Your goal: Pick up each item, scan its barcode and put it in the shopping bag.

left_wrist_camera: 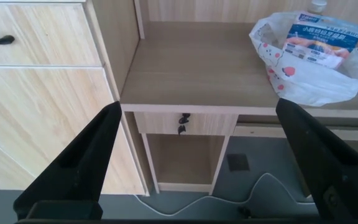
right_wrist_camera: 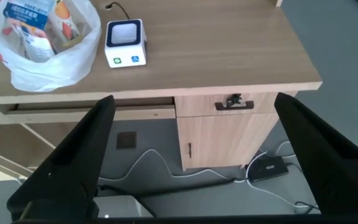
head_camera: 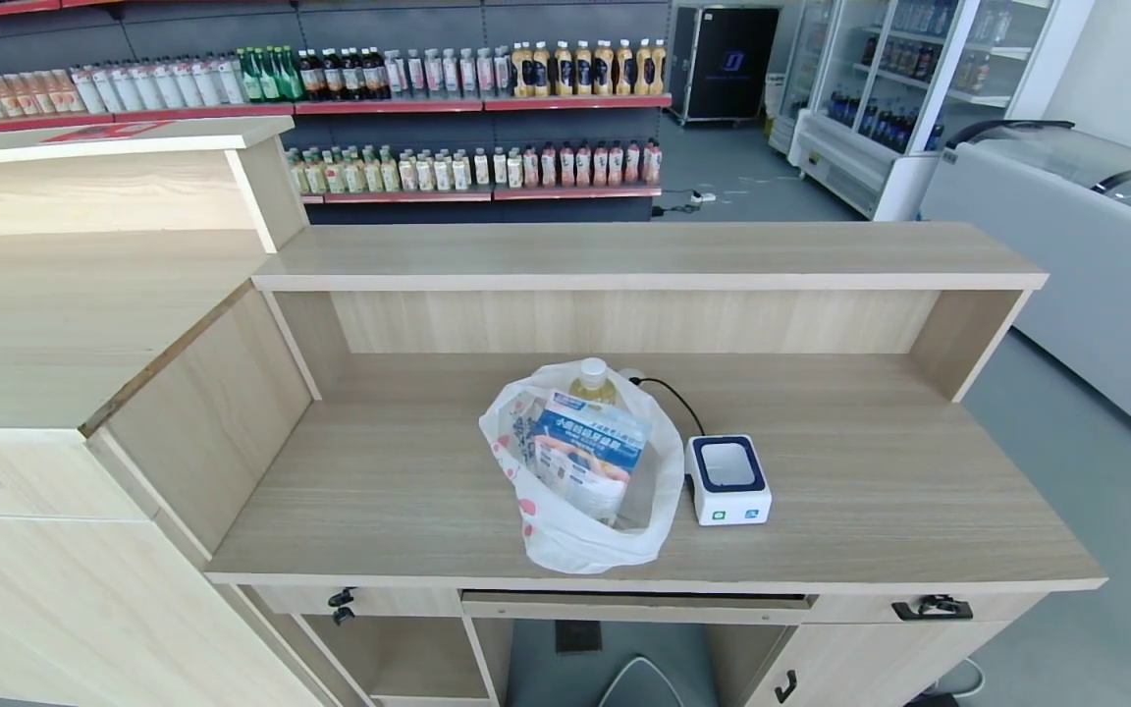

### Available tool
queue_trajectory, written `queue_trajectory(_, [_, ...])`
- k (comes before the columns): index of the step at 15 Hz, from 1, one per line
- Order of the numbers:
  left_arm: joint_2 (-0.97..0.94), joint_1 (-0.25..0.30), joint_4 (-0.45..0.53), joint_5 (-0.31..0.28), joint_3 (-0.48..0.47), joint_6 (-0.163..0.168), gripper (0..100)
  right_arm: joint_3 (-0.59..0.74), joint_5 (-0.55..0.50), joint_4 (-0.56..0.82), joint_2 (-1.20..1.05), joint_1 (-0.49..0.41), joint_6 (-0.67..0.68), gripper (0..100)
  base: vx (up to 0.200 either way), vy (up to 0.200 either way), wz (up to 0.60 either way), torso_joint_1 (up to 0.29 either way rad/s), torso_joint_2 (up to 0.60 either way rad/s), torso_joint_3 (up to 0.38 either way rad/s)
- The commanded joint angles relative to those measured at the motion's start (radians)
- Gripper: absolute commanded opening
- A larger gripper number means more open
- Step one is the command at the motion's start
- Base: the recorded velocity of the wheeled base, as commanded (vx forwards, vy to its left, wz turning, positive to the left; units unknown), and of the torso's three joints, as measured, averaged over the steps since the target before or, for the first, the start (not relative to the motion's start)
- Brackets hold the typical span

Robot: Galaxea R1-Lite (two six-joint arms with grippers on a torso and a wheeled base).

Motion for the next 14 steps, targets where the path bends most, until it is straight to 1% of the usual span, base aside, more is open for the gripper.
queue_trajectory(1, [0.000, 0.000, 0.000, 0.000, 0.000, 0.001, 100, 0.001, -0.001, 0.001, -0.089, 0.030, 0.008, 100, 0.000, 0.000, 0.00, 0.000, 0.00, 0.000])
queue_trajectory(14, [0.000, 0.000, 0.000, 0.000, 0.000, 0.001, 100, 0.001, -0.001, 0.007, -0.089, 0.030, 0.009, 100, 0.000, 0.000, 0.00, 0.000, 0.00, 0.000])
